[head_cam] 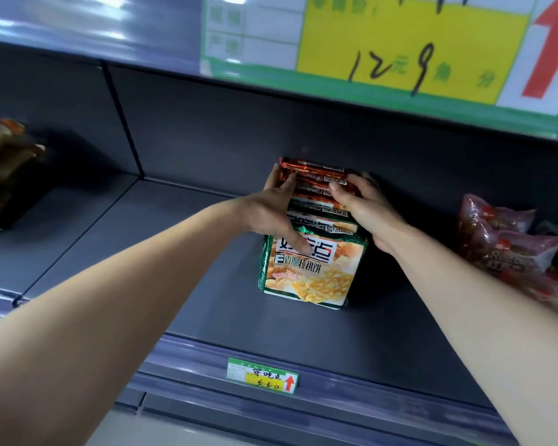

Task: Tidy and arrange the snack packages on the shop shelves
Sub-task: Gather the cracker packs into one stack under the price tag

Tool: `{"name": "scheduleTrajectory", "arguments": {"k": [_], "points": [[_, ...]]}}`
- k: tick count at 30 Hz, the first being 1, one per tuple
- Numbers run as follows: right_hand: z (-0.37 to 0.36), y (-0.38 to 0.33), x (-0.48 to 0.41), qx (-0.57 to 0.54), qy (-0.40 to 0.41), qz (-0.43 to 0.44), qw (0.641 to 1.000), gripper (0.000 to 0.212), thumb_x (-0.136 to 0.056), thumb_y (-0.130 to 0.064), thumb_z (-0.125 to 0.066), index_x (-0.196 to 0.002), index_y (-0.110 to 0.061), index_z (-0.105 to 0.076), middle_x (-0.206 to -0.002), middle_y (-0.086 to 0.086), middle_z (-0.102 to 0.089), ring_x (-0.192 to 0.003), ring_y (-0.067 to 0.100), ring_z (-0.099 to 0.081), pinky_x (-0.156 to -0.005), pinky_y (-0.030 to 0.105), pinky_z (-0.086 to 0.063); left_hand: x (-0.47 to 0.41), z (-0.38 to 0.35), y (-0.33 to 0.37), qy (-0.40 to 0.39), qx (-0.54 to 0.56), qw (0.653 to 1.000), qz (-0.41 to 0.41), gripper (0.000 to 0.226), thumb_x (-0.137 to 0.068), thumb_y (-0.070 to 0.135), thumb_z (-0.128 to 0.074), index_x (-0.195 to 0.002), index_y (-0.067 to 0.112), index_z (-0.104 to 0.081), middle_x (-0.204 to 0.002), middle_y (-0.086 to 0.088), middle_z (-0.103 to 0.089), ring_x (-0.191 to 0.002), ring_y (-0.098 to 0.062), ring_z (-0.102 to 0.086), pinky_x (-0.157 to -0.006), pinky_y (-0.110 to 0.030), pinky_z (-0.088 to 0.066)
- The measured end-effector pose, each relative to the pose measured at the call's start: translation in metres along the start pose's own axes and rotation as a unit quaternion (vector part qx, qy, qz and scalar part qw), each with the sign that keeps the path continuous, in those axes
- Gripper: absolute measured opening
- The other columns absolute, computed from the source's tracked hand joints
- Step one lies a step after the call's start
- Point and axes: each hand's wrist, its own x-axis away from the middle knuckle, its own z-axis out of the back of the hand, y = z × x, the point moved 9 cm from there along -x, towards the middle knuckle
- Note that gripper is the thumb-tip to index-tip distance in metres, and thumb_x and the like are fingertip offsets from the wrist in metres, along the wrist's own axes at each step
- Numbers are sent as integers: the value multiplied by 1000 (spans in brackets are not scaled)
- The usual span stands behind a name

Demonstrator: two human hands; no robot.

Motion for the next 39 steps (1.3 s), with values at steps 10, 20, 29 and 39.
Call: {"name": "scheduleTrajectory", "arguments": {"k": [10,20,29,39], "points": [[9,-46,56,114,65,21,991,41,-92,-39,-59,-128,-17,-56,-127,6,-59,-117,25,-55,-90,27,-42,41,5,-8,34,-3,999,21,138,-55,55,-86,-155,24,3,-161,-4,17,-145,-16,23,-121,-37,-3],[6,-62,97,145,91,59,983,59,-85,-41,-66,-137,-21,-47,-138,6,-52,-129,28,-44,-106,41,-38,129,11,-39,76,40,991,104,118,-67,41,-85,-155,19,-9,-162,-9,2,-149,-22,-9,-115,-29,-23],[9,28,63,-148,60,-154,975,111,-51,-90,-59,-146,-38,-33,-152,-7,-37,-134,18,-42,-111,43,-34,80,-11,-34,82,172,979,73,134,-61,35,-90,-155,16,3,-163,-2,0,-149,-16,-2,-121,-34,-11],[-6,15,11,-160,-2,-57,985,84,-69,-50,-80,-138,-36,-34,-122,-5,-60,-110,22,-61,-96,48,-50,15,-5,-12,12,112,994,11,137,-61,24,-90,-153,31,11,-162,-2,7,-149,-23,2,-112,-44,-28]]}}
